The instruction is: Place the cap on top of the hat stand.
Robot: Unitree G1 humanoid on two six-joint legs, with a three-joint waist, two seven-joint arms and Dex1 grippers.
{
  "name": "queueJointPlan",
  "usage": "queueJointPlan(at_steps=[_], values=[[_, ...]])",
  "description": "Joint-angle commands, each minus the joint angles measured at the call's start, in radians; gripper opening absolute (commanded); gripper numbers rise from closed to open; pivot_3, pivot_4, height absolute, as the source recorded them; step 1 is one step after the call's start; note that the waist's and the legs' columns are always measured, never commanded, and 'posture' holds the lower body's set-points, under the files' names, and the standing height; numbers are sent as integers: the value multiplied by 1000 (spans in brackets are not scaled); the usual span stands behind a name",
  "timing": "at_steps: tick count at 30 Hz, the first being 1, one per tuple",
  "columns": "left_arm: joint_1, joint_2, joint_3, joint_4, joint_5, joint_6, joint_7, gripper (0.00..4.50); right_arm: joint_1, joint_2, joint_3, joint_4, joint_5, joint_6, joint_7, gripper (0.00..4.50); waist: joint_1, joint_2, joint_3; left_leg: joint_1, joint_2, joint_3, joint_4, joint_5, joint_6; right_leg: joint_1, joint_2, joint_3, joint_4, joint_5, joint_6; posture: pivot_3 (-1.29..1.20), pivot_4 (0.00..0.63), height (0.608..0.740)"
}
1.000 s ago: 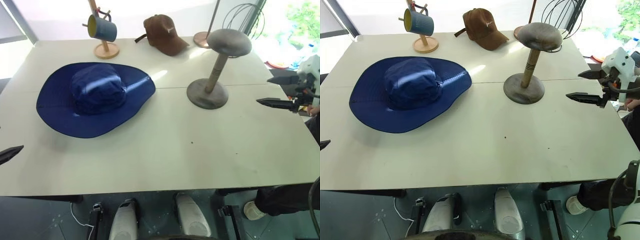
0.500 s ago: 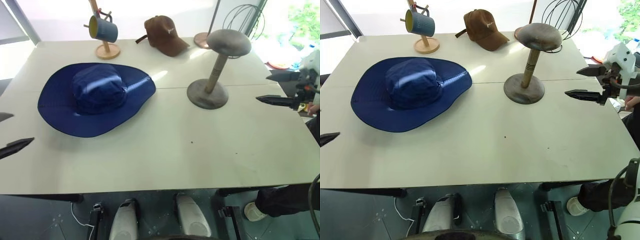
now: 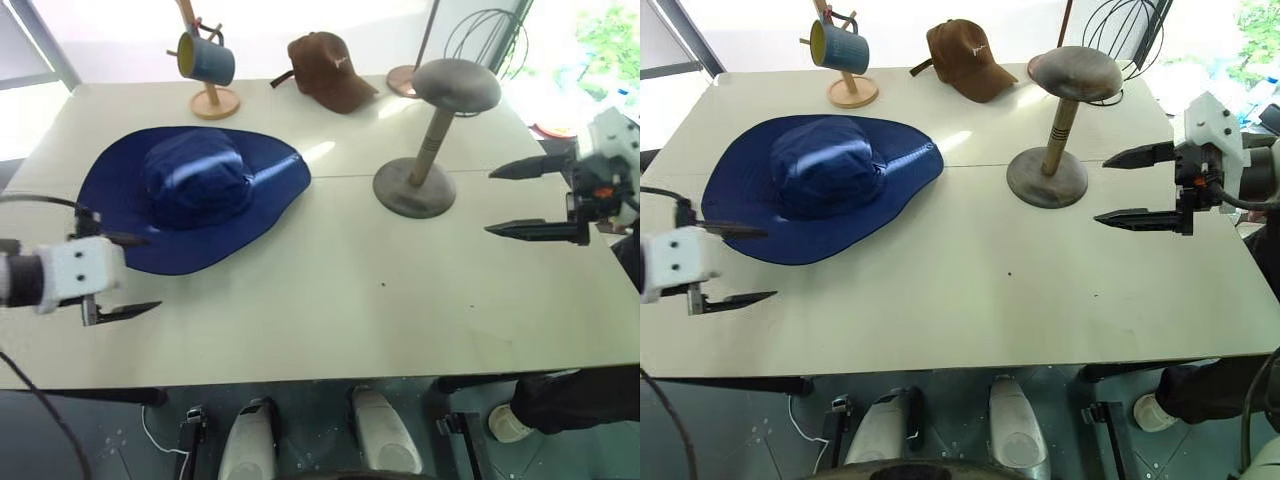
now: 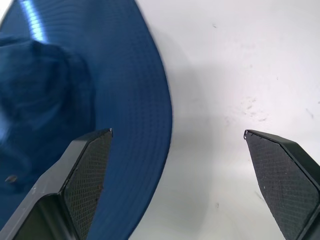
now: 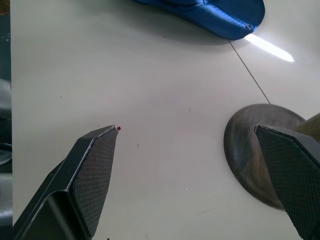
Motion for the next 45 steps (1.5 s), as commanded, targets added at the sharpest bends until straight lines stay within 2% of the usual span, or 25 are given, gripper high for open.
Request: queueJointPlan(at_steps=[1,10,21,30,33,35,36,37,38,40,45], values=[[-62,-22,-89,22,56,-65,36,4423,10,-28,-48,-68,41,29,-21,4500,1,0,0,0,0,0,1,0,0,0,0,0,0,0,0,0,150,738],[-227,-171,-312,199,308,-226,244,4423,70,-40,-91,-168,106,90,-69,4500,4,0,0,-2,0,-1,6,0,0,1,1,0,1,3,5,0,150,738],[-371,-270,-419,390,596,-313,571,4423,96,-45,-96,-176,111,90,-122,4500,30,0,0,-4,0,-2,12,-1,3,3,1,0,1,4,8,0,150,738],[-477,-307,-482,541,680,-311,670,4423,75,-46,-80,-141,92,69,-146,4500,50,0,-1,-4,0,-2,13,-1,3,4,1,0,1,5,9,0,150,738],[-493,-310,-485,560,671,-319,674,3594,74,-47,-77,-129,79,57,-159,4500,50,0,-1,-4,0,-2,13,-1,3,4,1,0,1,5,10,0,150,738],[-501,-310,-484,566,668,-321,676,2588,73,-45,-78,-127,79,54,-164,4500,50,0,-1,-4,0,-2,13,-1,3,4,1,0,1,5,10,0,150,738],[-504,-311,-482,567,666,-318,677,1931,74,-44,-79,-129,81,54,-166,4500,50,0,-1,-4,0,-2,13,-1,3,4,1,0,1,5,10,0,150,738],[-509,-311,-481,571,665,-316,678,1576,74,-43,-79,-130,81,55,-168,4500,50,0,-1,-4,0,-2,13,-1,3,4,1,0,1,5,10,0,150,738],[-513,-311,-480,574,663,-315,679,987,74,-42,-79,-132,83,57,-169,4500,50,0,-1,-4,0,-2,13,-1,3,4,1,0,1,5,10,0,150,738],[-521,-312,-474,575,656,-306,678,101,79,-41,-81,-135,84,57,-172,4500,51,0,-1,-4,0,-2,13,-1,3,4,1,0,1,5,10,0,150,738],[-557,-338,-431,558,569,-208,633,44,78,-50,-78,-112,79,74,-177,4500,51,0,-1,-4,0,-2,14,-1,3,4,1,0,1,5,10,0,150,738]])
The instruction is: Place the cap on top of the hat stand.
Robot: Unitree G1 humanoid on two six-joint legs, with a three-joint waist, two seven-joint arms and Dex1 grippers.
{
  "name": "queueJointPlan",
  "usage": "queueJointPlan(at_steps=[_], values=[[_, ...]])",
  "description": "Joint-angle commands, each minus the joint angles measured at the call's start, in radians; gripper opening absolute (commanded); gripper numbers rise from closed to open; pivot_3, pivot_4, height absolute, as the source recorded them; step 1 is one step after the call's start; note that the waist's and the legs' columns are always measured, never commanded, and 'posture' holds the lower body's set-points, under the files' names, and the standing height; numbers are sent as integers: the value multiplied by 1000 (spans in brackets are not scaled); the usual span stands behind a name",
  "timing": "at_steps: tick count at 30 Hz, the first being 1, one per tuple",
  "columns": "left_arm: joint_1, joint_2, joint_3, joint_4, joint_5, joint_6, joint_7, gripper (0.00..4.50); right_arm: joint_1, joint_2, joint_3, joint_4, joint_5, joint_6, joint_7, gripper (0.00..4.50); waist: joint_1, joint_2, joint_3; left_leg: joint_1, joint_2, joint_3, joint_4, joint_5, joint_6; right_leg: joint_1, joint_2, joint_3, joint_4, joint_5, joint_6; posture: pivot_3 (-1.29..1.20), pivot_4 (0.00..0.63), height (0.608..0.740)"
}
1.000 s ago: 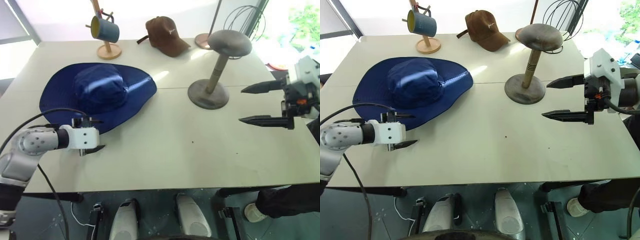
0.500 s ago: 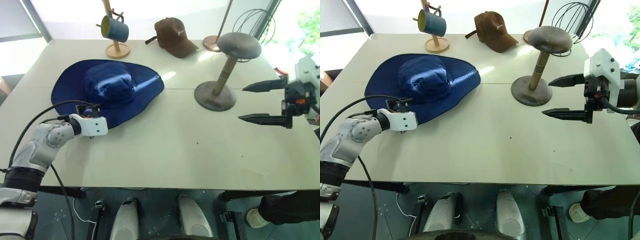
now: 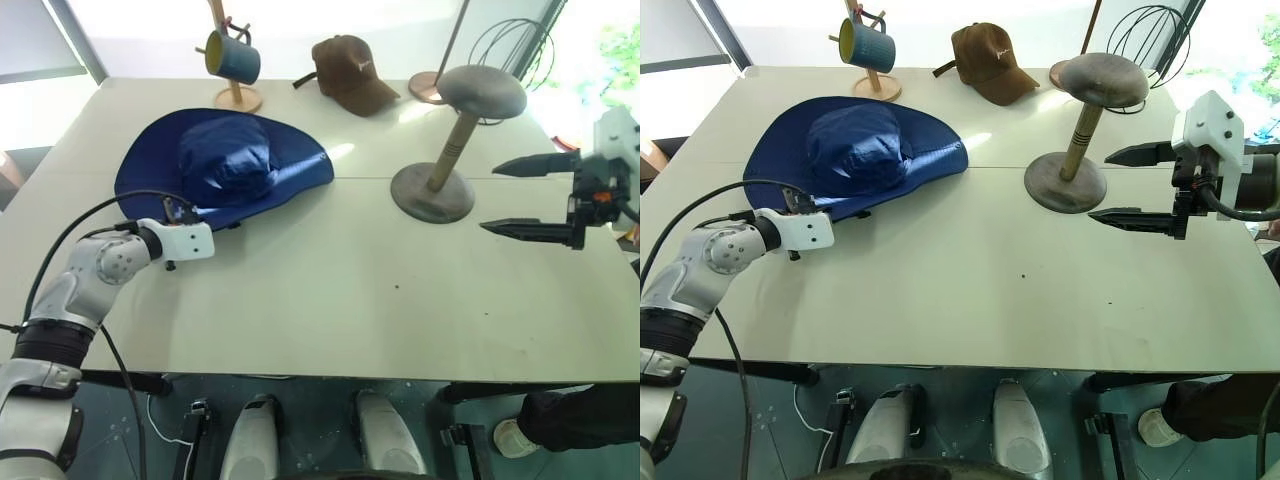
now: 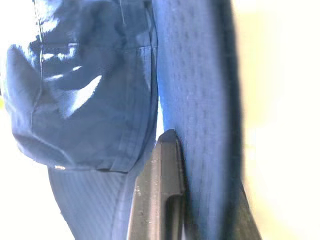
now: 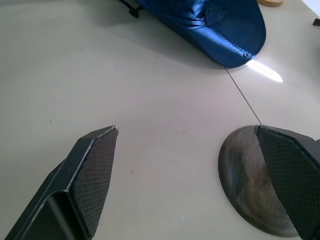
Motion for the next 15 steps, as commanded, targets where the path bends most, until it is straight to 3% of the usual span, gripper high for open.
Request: queueJointPlan(at_steps=[1,8,15], values=[[-48,-24,71,-32,-112,106,-49,44,-24,-32,-22,12,7,27,-10,4500,1,0,0,0,0,0,0,0,0,0,0,0,0,0,0,0,150,738],[-200,-105,176,-120,-349,458,-167,44,-36,-47,-32,69,-43,-45,-27,4500,0,0,0,-1,0,-2,1,0,0,0,1,0,0,1,2,0,150,738],[-409,-157,194,-143,-447,665,-173,44,-5,-68,-63,110,-54,-76,-28,4500,-1,0,0,-1,0,-4,1,0,0,1,2,0,0,1,4,0,150,738]])
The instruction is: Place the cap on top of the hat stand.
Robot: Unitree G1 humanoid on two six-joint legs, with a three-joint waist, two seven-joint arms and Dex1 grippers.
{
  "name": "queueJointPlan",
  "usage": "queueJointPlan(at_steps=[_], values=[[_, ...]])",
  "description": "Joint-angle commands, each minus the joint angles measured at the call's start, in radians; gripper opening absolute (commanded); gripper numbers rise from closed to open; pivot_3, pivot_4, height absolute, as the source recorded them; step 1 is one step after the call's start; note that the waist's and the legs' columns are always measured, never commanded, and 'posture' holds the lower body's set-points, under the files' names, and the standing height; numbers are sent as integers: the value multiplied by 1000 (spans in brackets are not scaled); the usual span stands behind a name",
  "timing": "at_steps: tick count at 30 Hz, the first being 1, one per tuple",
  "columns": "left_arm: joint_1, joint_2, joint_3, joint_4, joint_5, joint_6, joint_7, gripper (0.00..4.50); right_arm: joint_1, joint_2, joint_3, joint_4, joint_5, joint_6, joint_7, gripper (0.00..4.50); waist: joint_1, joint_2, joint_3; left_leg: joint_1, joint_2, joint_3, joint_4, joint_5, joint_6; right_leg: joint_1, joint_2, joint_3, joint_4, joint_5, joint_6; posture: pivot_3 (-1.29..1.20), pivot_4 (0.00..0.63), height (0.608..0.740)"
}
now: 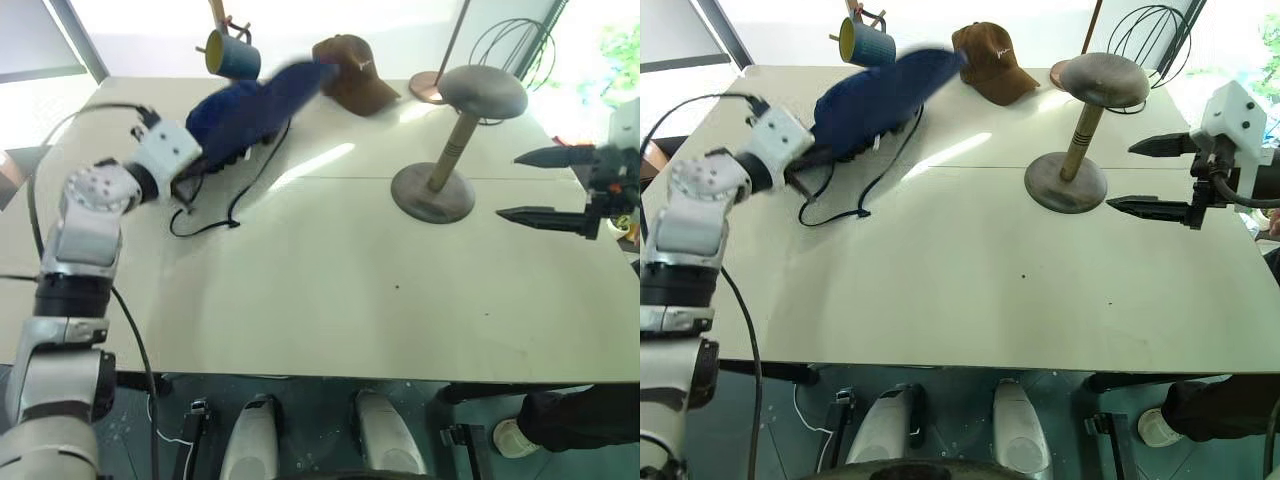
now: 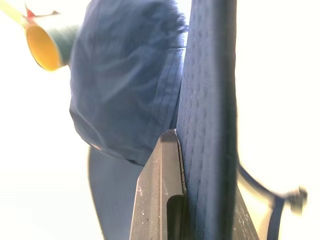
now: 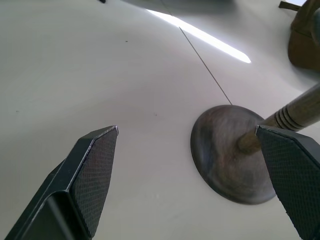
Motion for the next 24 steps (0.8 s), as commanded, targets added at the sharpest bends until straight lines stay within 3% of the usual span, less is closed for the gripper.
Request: queueJointPlan(at_steps=[1,6,13,24], values=[[-110,-20,19,-19,-36,32,17,44,3,-28,-53,7,-7,-33,-5,4500,0,0,0,0,0,0,0,0,0,0,0,0,0,0,0,0,150,738],[-307,-89,-23,69,-30,0,28,44,-3,-23,-74,20,4,-20,-24,4500,1,0,0,0,0,-1,0,0,0,0,0,0,0,0,1,0,150,738],[-525,-193,-90,311,6,-186,37,44,10,-29,-116,82,-20,-29,-82,4500,0,0,0,0,-1,-2,0,0,0,1,1,0,-1,0,1,0,150,738],[-771,-426,-172,669,82,-594,94,44,270,-24,-469,-65,19,134,-135,4500,5,-1,0,-1,-1,-3,-1,0,0,1,1,0,-3,0,2,0,150,738]])
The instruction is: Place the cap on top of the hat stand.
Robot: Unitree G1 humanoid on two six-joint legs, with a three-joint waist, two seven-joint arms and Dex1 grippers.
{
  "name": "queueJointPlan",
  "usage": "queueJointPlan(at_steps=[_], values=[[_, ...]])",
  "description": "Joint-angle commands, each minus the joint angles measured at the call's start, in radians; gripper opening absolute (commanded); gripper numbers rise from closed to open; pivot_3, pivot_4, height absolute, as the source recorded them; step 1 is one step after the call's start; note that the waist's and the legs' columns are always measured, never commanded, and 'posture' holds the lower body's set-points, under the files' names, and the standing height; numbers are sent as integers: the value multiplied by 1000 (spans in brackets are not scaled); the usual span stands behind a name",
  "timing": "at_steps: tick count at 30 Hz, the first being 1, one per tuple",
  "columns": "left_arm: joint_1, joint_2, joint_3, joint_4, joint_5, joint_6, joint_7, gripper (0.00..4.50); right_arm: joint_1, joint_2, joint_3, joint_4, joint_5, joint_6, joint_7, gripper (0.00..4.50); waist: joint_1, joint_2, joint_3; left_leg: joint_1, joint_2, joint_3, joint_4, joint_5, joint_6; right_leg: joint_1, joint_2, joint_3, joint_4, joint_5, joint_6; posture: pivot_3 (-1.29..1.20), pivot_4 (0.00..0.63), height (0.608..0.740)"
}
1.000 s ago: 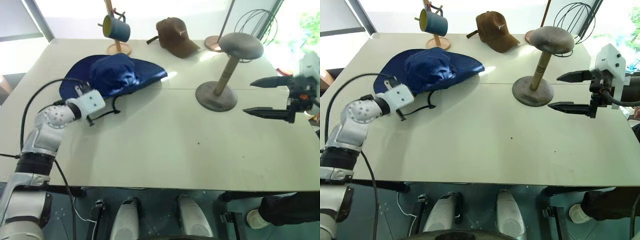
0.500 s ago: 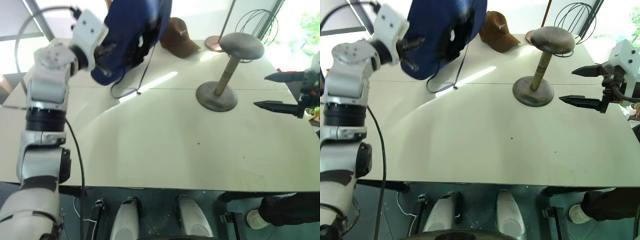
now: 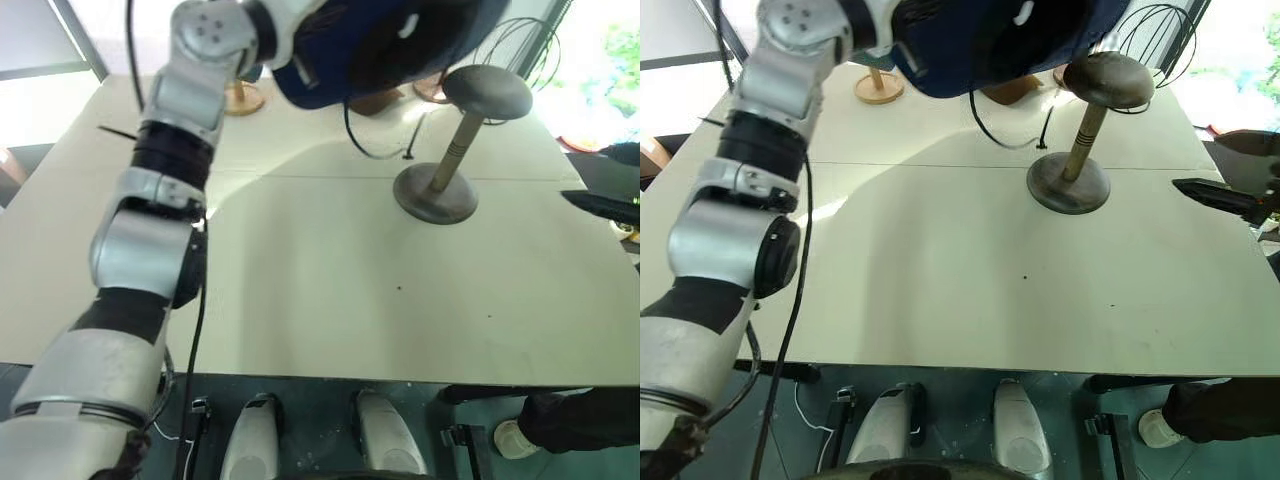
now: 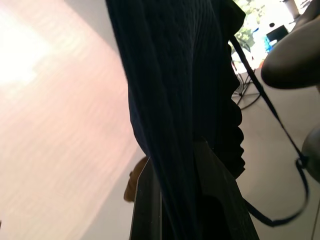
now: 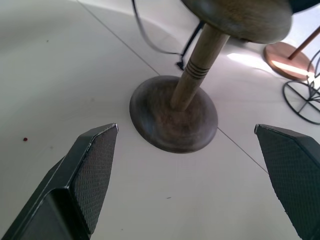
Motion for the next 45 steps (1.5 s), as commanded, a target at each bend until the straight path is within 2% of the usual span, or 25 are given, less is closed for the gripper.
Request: queueJointPlan(at_steps=[1,4,7,12,17,23,31,34,41,44,45], values=[[-76,-64,-8,44,11,-125,35,44,66,-5,-144,-87,16,52,-19,4500,0,0,0,0,0,0,0,0,0,0,0,0,0,0,0,0,150,738],[-72,-123,-58,60,64,-245,56,44,134,13,-232,-147,20,98,-34,4500,-5,0,0,0,0,0,0,0,0,0,0,0,0,0,0,0,150,738],[-28,-126,-150,48,176,-383,99,44,178,21,-313,-186,32,149,-45,4500,-6,0,0,1,0,0,-1,0,0,0,0,0,0,0,1,0,150,738],[88,-36,-314,2,427,-553,261,44,214,31,-410,-216,56,219,-61,4500,-8,1,-1,2,0,0,-1,0,0,0,0,1,0,0,0,0,150,738],[196,51,-411,-25,603,-625,420,44,234,40,-437,-234,72,236,-78,4500,-4,1,0,1,0,-1,0,0,0,0,0,1,0,0,0,0,150,738],[269,54,-435,-49,665,-658,530,44,241,45,-425,-226,88,232,-87,4500,0,1,0,1,0,-1,0,0,0,0,0,1,0,0,0,0,150,738],[318,54,-398,-93,619,-659,519,44,211,27,-382,-182,110,240,-111,4500,-4,1,0,1,0,-1,-1,0,0,0,0,1,0,0,0,0,150,738],[321,61,-389,-105,592,-663,483,922,205,18,-360,-165,106,223,-108,4500,-2,1,0,1,0,-1,0,0,0,0,0,1,0,0,0,0,150,738],[348,148,-378,-210,549,-735,401,4416,181,3,-304,-122,103,181,-102,4500,-6,1,-1,1,0,-1,-1,0,0,0,0,1,0,0,0,0,150,738],[375,225,-355,-276,524,-754,357,4470,178,-3,-288,-114,104,174,-94,4500,-5,1,-1,1,0,-1,-1,0,0,0,0,1,0,0,0,0,150,738],[391,260,-337,-297,474,-743,309,4470,177,-8,-283,-111,105,170,-89,4500,-5,1,-1,1,0,-1,-1,0,0,0,0,1,0,0,0,0,150,738]])
